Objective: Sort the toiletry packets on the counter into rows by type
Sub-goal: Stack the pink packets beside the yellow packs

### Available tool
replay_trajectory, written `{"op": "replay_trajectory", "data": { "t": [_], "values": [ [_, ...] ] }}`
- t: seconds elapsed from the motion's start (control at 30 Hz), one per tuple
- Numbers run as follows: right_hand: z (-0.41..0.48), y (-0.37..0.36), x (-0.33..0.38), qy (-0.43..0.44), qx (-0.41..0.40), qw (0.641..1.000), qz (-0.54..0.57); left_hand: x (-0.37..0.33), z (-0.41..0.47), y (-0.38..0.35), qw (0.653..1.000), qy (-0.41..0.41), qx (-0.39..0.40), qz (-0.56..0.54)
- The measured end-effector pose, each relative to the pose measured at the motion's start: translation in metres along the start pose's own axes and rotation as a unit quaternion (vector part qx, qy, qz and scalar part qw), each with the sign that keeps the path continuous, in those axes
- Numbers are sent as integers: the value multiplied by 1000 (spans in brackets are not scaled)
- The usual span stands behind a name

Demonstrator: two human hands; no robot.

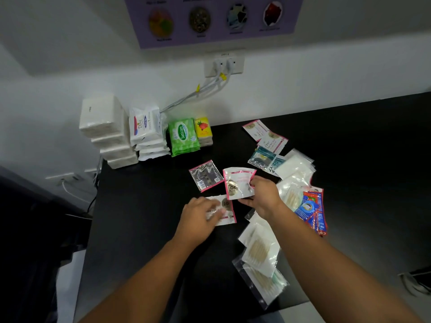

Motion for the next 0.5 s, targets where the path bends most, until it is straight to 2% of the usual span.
{"op": "replay_trajectory", "data": {
  "t": [0.07, 0.13, 0.2, 0.27, 0.37, 0.5],
  "values": [
    [-1, -11, -7, -11, 17, 1000, 6, 0, 8, 15, 981, 71, -77, -162],
    [-5, -29, -12, -9, 52, 999, -5, -1, 18, 16, 943, 130, -87, -293],
    [-9, -46, -12, 27, 87, 995, -45, -3, 26, 16, 917, 155, -85, -358],
    [-11, -53, -8, 72, 86, 991, -72, -1, 31, 21, 899, 164, -97, -393],
    [-7, -46, -6, 83, 34, 992, -91, 10, 32, 28, 885, 188, -109, -413],
    [2, -29, -12, 78, -32, 981, -174, 28, 23, 21, 907, 231, -87, -342]
  ]
}}
Point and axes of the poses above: each hand's wrist, its own z-axis towards the middle knuckle, its own y-axis out of the back of the hand, x = y × z, the point moved 8 cm from there along z, towards the middle knuckle, and after that the axes turned 15 degrees about -z, right-handed, at the moved point
